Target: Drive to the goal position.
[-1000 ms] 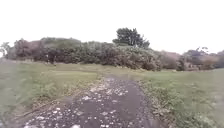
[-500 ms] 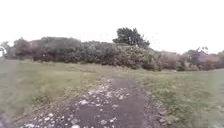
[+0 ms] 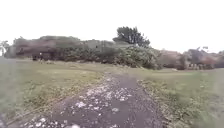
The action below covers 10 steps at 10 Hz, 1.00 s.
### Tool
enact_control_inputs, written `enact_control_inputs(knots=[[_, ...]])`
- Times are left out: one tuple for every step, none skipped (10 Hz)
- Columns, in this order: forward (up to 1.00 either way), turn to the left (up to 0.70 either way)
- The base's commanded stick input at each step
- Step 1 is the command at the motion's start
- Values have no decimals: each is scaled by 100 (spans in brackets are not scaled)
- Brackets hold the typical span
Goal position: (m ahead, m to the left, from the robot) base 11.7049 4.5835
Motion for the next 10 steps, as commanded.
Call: enact_control_inputs(knots=[[50,0],[50,0],[50,0],[50,0],[50,0],[50,0],[50,0],[50,0],[50,0],[50,0]])
